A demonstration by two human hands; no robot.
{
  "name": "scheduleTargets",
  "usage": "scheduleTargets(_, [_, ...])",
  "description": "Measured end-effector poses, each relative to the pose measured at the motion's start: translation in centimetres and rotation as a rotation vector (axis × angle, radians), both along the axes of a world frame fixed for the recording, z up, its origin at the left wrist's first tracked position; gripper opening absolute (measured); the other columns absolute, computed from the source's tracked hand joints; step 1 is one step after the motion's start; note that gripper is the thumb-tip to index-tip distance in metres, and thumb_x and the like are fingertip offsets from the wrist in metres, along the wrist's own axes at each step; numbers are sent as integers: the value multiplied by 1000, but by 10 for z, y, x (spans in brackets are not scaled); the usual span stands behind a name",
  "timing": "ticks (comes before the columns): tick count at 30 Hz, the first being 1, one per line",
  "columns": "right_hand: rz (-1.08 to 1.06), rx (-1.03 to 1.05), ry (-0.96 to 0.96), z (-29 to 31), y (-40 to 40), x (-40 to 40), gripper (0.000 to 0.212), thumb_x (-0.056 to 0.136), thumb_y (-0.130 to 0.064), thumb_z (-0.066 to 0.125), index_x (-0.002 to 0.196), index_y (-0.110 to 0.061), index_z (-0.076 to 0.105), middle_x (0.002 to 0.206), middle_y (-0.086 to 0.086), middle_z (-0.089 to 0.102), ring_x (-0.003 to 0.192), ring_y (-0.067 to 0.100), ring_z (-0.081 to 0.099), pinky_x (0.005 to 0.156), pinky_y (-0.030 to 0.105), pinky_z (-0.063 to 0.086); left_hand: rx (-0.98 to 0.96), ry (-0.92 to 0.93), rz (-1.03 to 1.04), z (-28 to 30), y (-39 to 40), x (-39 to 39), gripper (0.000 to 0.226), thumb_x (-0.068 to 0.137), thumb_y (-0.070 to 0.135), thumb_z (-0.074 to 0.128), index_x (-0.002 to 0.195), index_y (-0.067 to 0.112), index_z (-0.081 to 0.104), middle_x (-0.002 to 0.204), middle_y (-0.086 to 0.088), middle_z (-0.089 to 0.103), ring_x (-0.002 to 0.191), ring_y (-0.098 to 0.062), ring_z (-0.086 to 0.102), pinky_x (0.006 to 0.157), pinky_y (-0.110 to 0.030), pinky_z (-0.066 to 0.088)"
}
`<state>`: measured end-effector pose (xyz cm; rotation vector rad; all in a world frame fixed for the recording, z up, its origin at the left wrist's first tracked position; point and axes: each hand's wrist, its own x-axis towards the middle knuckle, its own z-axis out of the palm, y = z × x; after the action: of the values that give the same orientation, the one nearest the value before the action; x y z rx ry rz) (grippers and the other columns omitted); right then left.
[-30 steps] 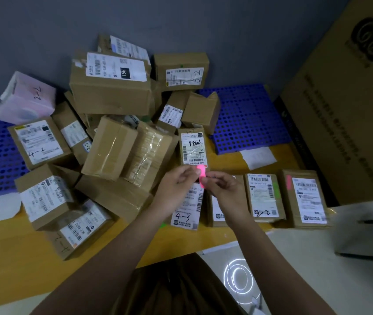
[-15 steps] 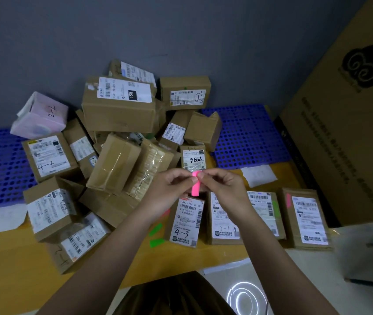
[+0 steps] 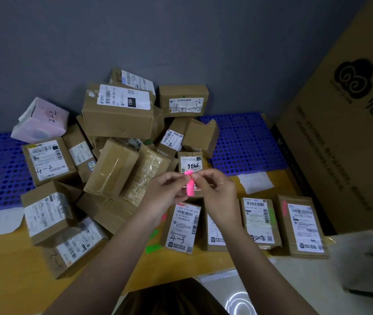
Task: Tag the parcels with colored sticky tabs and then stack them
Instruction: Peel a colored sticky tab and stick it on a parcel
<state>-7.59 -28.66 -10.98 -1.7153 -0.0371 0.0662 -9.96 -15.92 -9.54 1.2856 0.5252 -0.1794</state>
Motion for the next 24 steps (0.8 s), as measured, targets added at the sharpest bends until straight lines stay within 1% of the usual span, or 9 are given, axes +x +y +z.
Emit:
scheduleTargets(2, [6,-51,-41,-2,1,0,10,89,-14,66,82,-21,66,85,-2,70,82,7,64,72,14,47,-8,-3,-1,1,-1,-1,11,87,15,66,95,7,68,90,-9,72,74,-12,71,64,-21,56])
scheduleTargets(8, [112,31,-6,4,-2,1,16,92,-4,59,91,-15,71,90,-7,73,86,7,67,76,14,49,-57,6,-27,-1,3,-4,13,87,16,64,98,10,68,97,-10,73,83,-19,72,68,-26,57])
scheduleTargets(10, [135,21,-6,5,-3,2,18,91,-4,60,93,-17,72,90,-5,73,87,8,67,77,16,50,-60,9,-17,-1,5,-5,13,87,16,65,98,10,68,98,-11,73,84,-20,72,70,-27,58])
scheduleTargets(13, [114,53,9,4,-2,2,20,89,-6,64,92,-25,70,90,-2,73,87,11,69,78,21,53,-43,10,17,1,6,-5,10,87,14,66,95,11,69,97,-12,72,82,-20,72,67,-25,58])
scheduleTargets(16, [79,55,2,1,0,1,13,87,-9,67,90,-21,71,88,1,74,86,17,70,79,30,56,-13,-2,32,2,5,-6,10,86,15,66,95,11,68,97,-11,72,83,-19,72,66,-23,57])
scheduleTargets(17, [75,40,-4,1,0,1,9,88,-10,67,89,-18,71,87,2,73,86,17,70,78,28,56,-3,-6,38,2,5,-6,10,87,16,66,95,11,68,97,-11,72,82,-18,72,66,-23,57])
scheduleTargets(19, [77,11,-18,1,3,0,4,90,-10,65,89,-10,69,88,4,71,86,15,67,72,18,53,-5,-9,58,3,4,-6,9,87,16,66,94,11,68,97,-10,72,81,-17,72,66,-23,57])
scheduleTargets(21, [81,-6,-42,3,6,-1,5,91,-8,62,89,-5,66,90,8,68,82,5,63,65,9,48,-28,-4,67,2,5,-6,9,87,17,66,94,12,68,99,-10,72,83,-18,72,66,-24,57])
scheduleTargets(24, [86,-55,-87,2,8,-1,9,91,-6,61,87,-13,64,94,6,62,80,-6,58,67,4,44,-63,6,64,1,8,-7,10,87,18,66,95,12,68,100,-9,72,87,-21,72,67,-26,57])
